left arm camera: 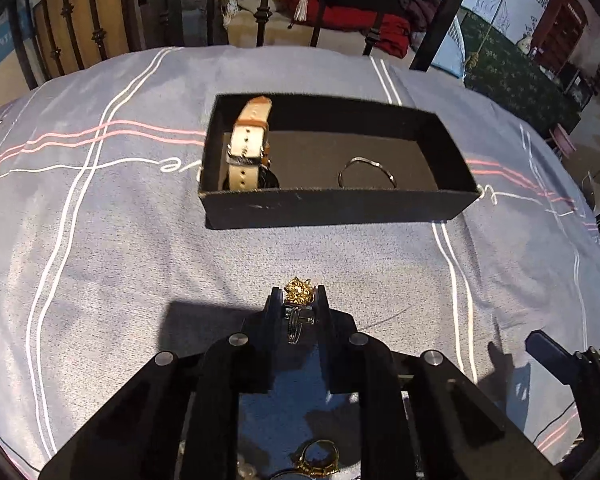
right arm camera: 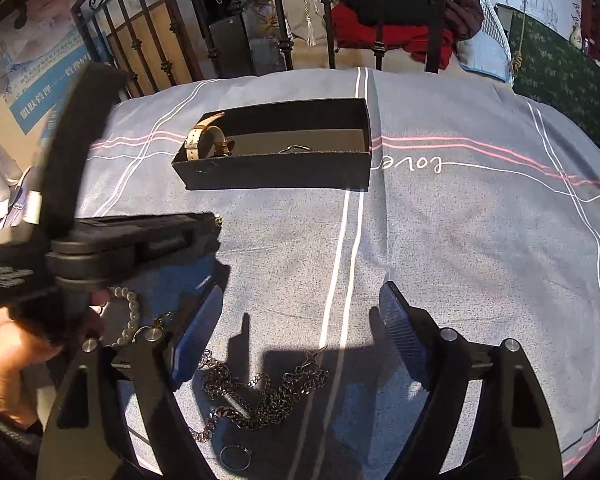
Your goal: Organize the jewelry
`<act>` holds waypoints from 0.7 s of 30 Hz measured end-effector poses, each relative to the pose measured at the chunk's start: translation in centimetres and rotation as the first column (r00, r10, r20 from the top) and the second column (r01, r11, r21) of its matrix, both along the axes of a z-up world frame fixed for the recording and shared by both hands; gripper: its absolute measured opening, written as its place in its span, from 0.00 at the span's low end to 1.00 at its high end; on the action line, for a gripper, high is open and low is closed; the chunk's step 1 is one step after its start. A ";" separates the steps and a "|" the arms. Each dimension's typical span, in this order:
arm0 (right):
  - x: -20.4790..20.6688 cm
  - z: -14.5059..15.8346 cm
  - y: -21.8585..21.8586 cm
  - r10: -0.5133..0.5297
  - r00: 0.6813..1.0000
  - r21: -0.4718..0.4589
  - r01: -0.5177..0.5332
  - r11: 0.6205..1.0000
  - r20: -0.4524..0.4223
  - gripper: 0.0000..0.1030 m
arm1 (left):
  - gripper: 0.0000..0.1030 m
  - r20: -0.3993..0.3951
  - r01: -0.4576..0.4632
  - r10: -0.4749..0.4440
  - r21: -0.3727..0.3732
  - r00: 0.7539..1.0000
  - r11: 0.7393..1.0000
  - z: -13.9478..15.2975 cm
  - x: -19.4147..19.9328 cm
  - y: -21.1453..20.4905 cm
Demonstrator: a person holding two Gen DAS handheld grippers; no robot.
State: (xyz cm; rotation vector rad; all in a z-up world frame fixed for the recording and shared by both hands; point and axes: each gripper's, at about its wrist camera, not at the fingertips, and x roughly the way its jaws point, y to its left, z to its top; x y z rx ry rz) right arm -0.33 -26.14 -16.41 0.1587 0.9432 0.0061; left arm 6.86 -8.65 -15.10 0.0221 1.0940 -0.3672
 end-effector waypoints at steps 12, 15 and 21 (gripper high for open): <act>2.5 2.2 0.4 0.016 0.999 -0.014 -0.016 1.000 0.050 0.78 | 0.15 0.147 0.021 -0.007 -0.089 0.989 0.996 7.7 3.0 -1.0; 2.7 2.7 0.1 0.013 0.998 -0.017 -0.012 1.000 0.057 0.78 | 0.15 0.133 0.027 -0.018 -0.069 0.991 0.997 7.3 5.2 -2.6; 2.8 2.2 0.0 0.012 0.999 -0.026 -0.010 1.000 0.044 0.78 | 0.47 0.149 0.011 -0.009 -0.012 0.989 1.000 7.6 5.7 -3.0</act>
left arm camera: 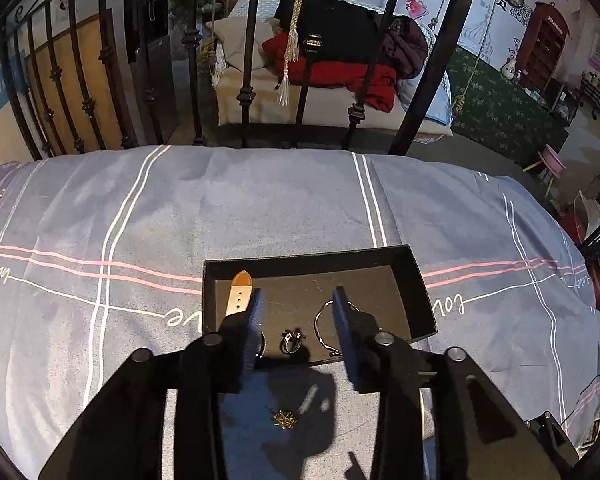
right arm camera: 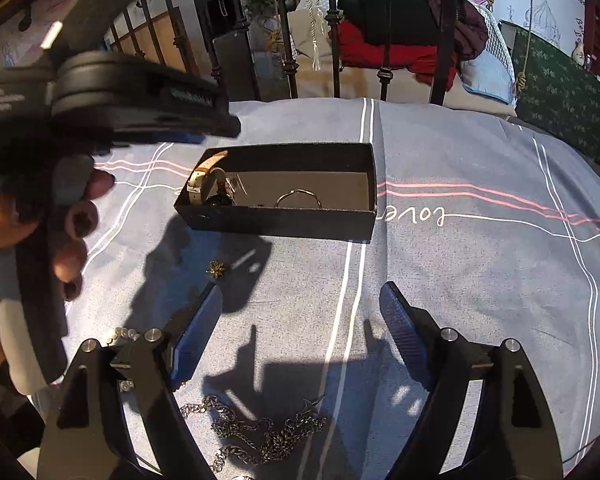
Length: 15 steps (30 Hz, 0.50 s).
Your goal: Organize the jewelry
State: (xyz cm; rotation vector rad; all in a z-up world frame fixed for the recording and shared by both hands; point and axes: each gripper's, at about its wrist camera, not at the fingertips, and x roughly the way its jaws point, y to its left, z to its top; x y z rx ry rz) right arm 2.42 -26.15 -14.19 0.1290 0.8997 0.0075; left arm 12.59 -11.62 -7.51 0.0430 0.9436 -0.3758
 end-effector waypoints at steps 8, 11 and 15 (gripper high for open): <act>-0.5 -0.1 0.8 0.004 1.000 0.013 -0.004 1.000 -0.006 0.78 | 0.81 0.031 -0.046 0.045 0.034 0.998 0.998 1.5 -3.3 2.8; -1.0 0.4 1.1 0.001 1.000 0.008 -0.001 1.000 0.003 0.78 | 0.89 0.058 -0.087 0.084 0.049 0.995 0.995 2.2 -4.6 3.9; -1.7 1.4 1.4 -0.025 1.000 -0.027 0.025 0.999 0.015 0.87 | 0.93 0.058 -0.102 0.099 0.038 0.993 0.994 2.5 -6.3 6.1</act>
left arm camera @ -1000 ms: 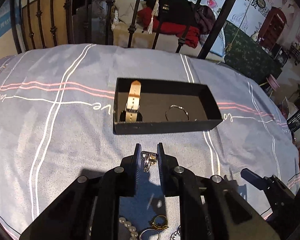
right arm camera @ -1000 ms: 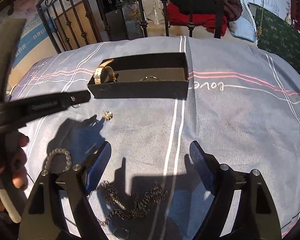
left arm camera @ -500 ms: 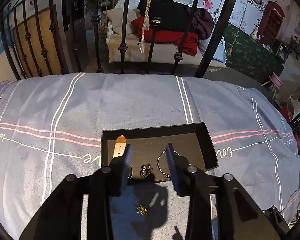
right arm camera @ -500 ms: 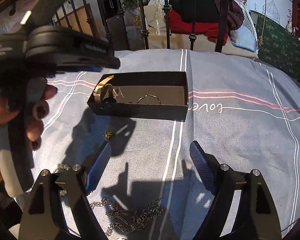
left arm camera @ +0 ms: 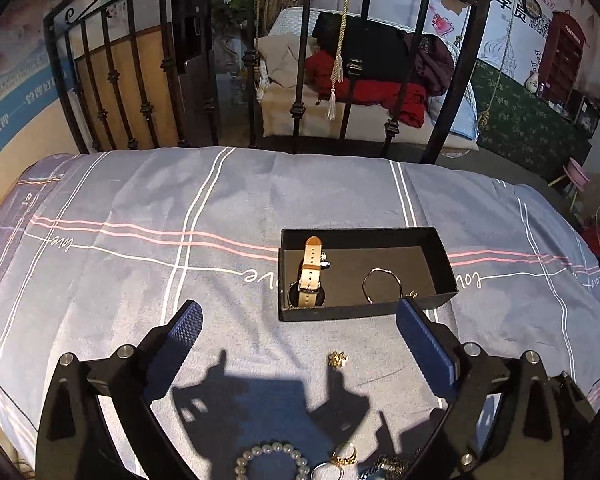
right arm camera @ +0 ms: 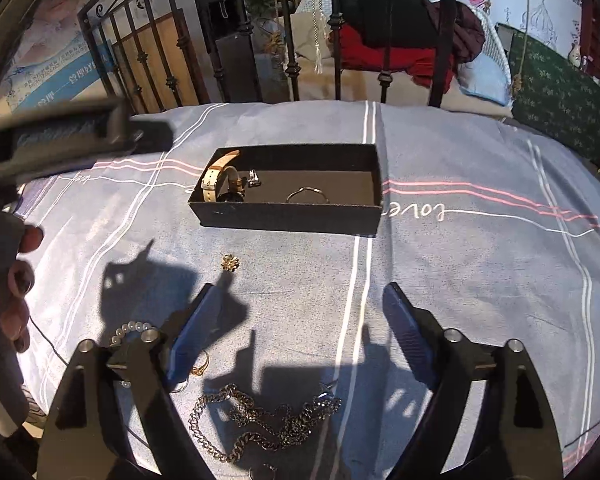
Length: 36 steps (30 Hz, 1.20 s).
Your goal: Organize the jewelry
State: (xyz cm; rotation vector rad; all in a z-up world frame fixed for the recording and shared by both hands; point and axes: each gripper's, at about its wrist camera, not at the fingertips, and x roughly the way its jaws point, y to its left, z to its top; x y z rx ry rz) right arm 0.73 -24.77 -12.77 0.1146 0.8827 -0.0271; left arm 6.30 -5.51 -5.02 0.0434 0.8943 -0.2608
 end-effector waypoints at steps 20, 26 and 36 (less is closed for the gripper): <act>-5.7 -5.8 2.3 0.015 0.991 -0.009 -0.016 1.000 -0.132 0.95 | 0.93 -0.267 0.138 -0.083 0.194 0.960 0.971 -11.6 -10.1 3.1; -5.2 -8.0 1.8 0.031 0.985 0.018 -0.028 0.999 -0.167 0.40 | 0.46 -0.232 0.186 -0.143 0.176 0.962 0.967 -11.5 -10.1 2.8; -5.5 -2.7 0.8 0.044 0.996 0.083 -0.037 0.996 -0.082 0.04 | 0.10 -0.198 0.151 -0.139 0.050 0.970 0.987 -7.5 -8.7 3.5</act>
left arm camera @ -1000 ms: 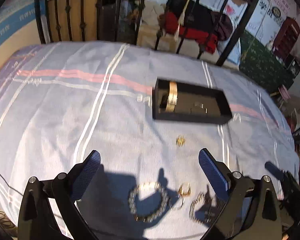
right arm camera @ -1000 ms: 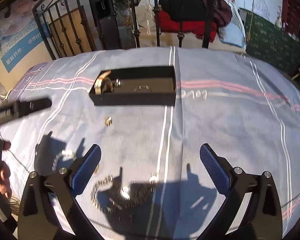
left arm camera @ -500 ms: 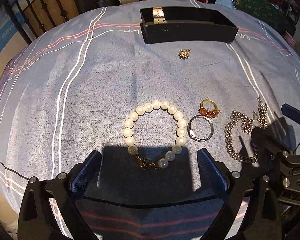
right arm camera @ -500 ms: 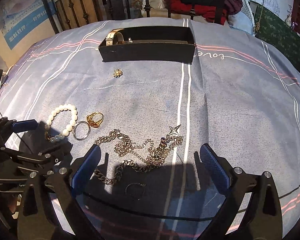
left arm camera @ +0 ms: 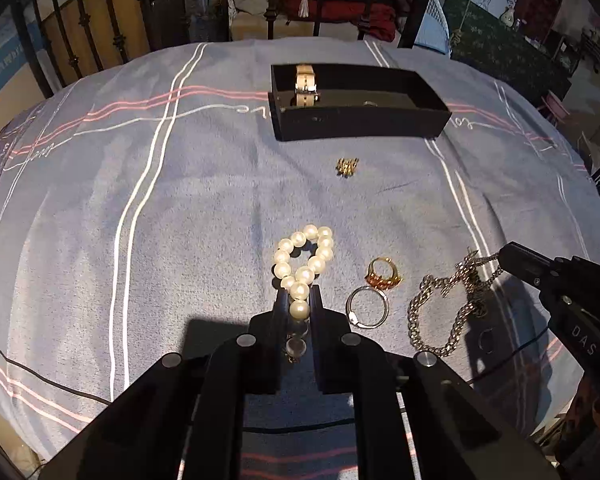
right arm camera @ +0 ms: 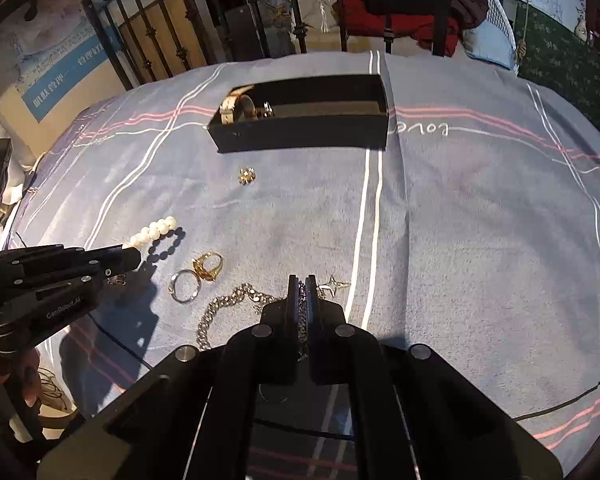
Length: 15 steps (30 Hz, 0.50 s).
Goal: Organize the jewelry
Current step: 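Grasp the pearl bracelet with the left tool while the right tool grasps the silver chain, then lower the pearl bracelet into the box with the left tool while the right drops the chain in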
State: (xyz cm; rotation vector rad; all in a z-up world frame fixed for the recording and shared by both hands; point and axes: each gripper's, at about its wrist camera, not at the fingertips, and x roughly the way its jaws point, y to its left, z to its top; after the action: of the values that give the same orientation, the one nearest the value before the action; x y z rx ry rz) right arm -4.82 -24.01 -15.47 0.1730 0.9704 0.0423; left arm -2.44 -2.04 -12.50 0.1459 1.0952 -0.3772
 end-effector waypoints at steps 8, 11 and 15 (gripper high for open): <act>0.4 6.7 0.4 0.030 0.992 -0.025 -0.027 0.999 0.121 0.04 | 0.10 0.125 0.011 0.002 -0.098 0.992 0.995 7.5 0.6 -0.2; 1.3 9.8 -0.1 0.034 0.985 -0.034 -0.029 0.999 0.170 0.04 | 0.10 0.177 0.027 -0.006 -0.114 0.984 0.993 10.3 1.3 -0.8; 2.9 15.2 -0.5 0.053 0.965 -0.069 -0.036 0.997 0.259 0.04 | 0.10 0.230 0.042 -0.012 -0.128 0.973 0.991 13.3 2.6 -1.7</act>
State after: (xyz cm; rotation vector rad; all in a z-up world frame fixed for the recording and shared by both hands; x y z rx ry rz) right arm -1.93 -24.47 -0.27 0.0843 0.7118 0.0735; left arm 0.17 -3.76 0.82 0.0842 0.8381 -0.4448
